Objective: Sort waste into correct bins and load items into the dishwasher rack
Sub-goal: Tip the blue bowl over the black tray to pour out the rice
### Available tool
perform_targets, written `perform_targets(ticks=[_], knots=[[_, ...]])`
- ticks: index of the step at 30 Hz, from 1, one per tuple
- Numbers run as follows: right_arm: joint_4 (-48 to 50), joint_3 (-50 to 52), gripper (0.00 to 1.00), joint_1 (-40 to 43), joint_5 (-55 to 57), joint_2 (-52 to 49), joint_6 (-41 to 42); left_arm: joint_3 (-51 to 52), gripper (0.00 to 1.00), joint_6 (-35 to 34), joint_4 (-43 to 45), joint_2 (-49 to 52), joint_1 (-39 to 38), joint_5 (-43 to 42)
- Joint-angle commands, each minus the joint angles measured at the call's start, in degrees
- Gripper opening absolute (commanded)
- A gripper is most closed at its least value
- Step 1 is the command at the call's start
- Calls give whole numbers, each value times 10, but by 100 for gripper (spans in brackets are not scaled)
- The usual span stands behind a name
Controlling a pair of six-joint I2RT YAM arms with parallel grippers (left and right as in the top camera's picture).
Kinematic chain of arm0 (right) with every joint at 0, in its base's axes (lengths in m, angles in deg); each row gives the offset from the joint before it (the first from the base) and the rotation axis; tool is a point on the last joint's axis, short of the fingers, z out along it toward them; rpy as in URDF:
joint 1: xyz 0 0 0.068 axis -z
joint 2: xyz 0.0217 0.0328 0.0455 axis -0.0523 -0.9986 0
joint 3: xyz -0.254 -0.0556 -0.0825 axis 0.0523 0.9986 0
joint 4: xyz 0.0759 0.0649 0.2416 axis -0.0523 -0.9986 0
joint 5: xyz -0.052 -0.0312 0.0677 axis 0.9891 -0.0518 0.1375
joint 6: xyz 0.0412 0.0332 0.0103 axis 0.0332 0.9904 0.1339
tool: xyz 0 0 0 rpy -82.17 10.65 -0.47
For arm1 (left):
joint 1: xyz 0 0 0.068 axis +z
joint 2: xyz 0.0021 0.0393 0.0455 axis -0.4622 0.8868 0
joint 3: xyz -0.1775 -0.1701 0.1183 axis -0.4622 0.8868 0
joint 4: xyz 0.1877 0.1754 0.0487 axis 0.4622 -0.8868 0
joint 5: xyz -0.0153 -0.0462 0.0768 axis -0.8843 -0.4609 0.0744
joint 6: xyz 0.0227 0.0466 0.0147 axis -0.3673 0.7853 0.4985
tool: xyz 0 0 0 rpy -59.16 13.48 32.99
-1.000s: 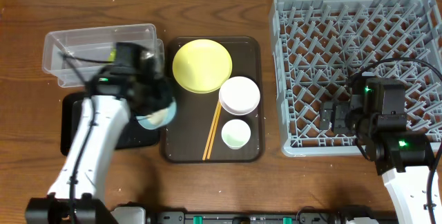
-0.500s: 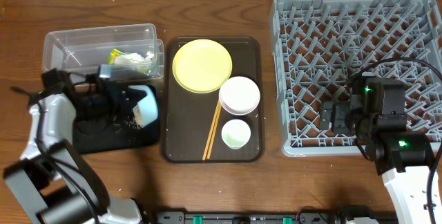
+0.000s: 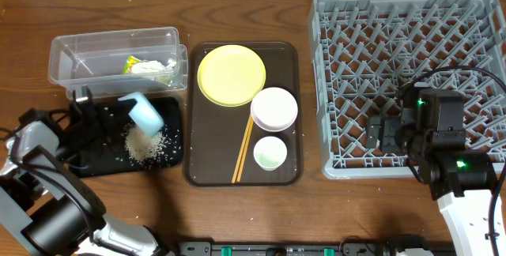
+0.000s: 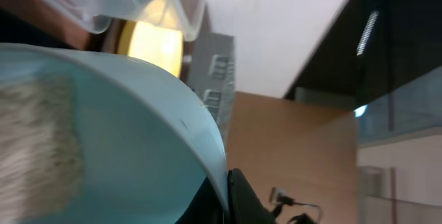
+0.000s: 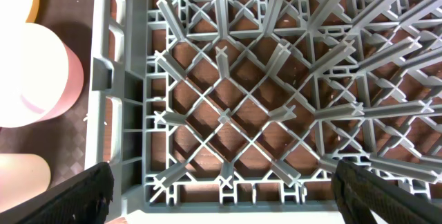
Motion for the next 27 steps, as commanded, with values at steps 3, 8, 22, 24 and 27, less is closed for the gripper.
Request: perform_targets(ticks=[3, 8, 22, 24, 27], knots=[[-1, -10, 99, 3, 0, 2, 5, 2, 6, 10, -16, 3, 9, -49], [-1, -10, 99, 3, 0, 2, 5, 2, 6, 31, -7, 3, 8, -41], [-1, -10, 99, 3, 0, 2, 5, 2, 6, 39, 17, 3, 8, -24], [-1, -10, 99, 3, 0, 2, 5, 2, 6, 61, 16, 2, 7, -49], [-1, -10, 99, 3, 0, 2, 5, 2, 7, 55, 21, 3, 8, -38]])
